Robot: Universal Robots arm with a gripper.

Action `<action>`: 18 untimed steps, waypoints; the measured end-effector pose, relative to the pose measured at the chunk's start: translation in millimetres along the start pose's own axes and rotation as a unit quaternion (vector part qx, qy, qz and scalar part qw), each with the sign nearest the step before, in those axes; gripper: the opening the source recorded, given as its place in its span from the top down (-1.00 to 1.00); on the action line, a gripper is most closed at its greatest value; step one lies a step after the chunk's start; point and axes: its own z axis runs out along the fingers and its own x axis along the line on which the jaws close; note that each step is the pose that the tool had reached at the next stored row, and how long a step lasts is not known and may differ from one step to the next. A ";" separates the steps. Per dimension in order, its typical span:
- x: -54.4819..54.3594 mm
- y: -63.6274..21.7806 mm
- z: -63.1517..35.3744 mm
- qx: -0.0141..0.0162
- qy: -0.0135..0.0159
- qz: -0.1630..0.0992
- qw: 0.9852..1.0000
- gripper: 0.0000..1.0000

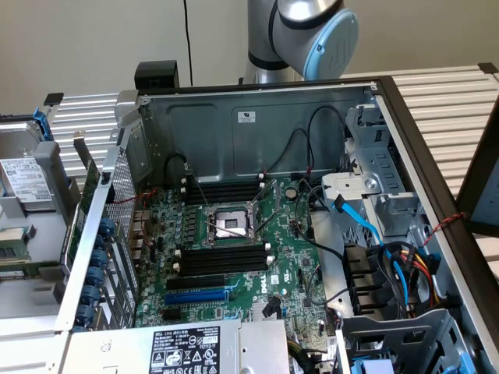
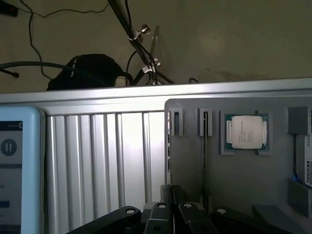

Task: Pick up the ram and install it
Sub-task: 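Pick up the ram and move it above insertion slot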

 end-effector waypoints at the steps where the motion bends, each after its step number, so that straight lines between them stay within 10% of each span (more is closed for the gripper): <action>1: 0.2 0.0 -1.8 0.000 0.000 0.000 1.000 0.76; 18: 3.9 0.3 -41.0 0.000 0.001 0.000 1.000 0.76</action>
